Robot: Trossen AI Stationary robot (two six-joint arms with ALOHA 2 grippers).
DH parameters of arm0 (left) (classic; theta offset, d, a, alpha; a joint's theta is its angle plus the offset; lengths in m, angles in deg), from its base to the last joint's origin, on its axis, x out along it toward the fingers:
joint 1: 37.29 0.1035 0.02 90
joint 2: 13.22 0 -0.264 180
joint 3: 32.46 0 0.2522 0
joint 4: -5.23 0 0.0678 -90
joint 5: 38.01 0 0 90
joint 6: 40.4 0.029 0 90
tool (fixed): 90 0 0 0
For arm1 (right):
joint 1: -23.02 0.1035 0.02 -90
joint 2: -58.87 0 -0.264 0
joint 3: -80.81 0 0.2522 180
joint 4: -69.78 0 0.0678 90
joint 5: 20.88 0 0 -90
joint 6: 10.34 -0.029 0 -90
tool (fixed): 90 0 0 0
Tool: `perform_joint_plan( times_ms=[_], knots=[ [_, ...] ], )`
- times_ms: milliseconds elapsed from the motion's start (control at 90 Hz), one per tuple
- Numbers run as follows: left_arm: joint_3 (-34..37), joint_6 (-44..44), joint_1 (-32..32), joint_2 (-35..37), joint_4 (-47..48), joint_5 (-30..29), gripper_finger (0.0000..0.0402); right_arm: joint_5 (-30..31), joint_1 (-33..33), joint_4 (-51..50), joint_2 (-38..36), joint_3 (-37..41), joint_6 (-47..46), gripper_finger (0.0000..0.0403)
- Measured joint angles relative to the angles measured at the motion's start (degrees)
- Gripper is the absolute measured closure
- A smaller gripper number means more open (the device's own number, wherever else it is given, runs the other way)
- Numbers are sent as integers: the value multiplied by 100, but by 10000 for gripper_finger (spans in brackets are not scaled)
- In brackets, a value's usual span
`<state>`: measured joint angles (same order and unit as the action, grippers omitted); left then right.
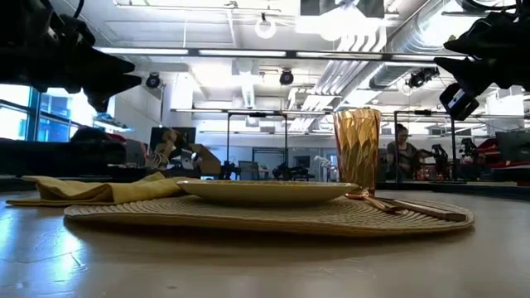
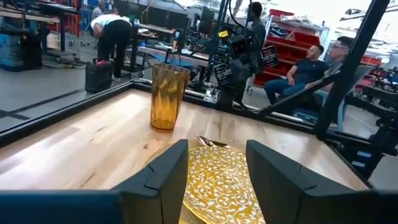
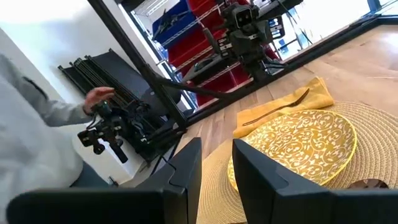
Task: Set table place
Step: Return to Home Position
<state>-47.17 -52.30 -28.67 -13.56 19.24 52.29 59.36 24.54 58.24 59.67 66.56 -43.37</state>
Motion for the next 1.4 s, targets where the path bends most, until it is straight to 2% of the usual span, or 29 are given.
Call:
perform_joint_plan(
  times_ms=[200, 378, 533, 1400],
  knots=[
    [0, 2, -2, 0, 0, -9, 255, -1, -1, 0, 0, -2, 38, 329],
    [0, 2, -2, 0, -2, -9, 255, 203, -2, -2, 0, -2, 2297, 329],
    [0, 2, -2, 0, -3, -9, 255, 666, -2, -114, 0, -3, 3021, 329],
    [0, 2, -4, -2, -3, -9, 255, 780, -2, -140, 0, -7, 2749, 329]
  ],
)
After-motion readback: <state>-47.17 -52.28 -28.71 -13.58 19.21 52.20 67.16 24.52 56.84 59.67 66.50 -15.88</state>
